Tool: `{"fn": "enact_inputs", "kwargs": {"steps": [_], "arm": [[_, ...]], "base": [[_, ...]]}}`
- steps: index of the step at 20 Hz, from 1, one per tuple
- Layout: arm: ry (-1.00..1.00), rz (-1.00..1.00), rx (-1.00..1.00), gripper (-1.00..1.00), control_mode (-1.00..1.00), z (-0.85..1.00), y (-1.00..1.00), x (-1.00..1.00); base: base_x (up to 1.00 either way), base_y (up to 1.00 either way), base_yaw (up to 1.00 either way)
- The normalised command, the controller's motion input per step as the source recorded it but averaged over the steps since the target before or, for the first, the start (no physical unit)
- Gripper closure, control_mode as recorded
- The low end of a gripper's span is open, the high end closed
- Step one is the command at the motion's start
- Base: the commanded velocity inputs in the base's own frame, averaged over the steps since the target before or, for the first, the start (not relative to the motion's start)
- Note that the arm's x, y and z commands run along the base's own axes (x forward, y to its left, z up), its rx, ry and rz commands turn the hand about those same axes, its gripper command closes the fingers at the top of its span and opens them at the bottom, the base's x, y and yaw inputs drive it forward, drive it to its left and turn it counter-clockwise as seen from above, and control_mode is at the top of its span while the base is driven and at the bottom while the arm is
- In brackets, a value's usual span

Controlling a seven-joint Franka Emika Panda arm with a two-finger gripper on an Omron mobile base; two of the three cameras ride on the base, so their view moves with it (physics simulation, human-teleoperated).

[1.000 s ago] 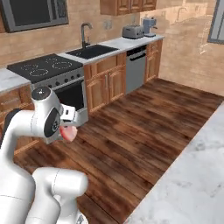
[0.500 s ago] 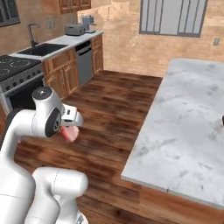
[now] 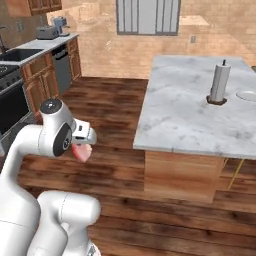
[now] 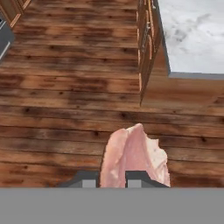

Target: Take the steak from the fridge and place it on the digital scale on the counter by the fridge. Wait a few seconds for a reading, then move it to the plate on the dining counter.

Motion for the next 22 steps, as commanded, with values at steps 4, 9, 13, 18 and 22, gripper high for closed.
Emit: {"fn": "enact_inputs", "kwargs": {"steps": [4,9,13,18,22], "arm": [[0.00,0.00,0.00,1.00,1.00,0.00,0.00,0.00],[0.00,0.00,0.00,1.00,1.00,0.00,0.00,0.00],[0.00,0.00,0.00,1.00,1.00,0.00,0.00,0.00],[0.00,0.00,0.00,1.00,1.00,0.00,0.00,0.00],[0.00,0.00,0.00,1.00,1.00,0.00,0.00,0.00]], "base": [[-0.61,-0.64,-0.07],[-0.07,-1.00,0.00],[0.04,-1.00,0.00],[0.07,-1.00,0.04],[0.14,-1.00,0.07]]}}
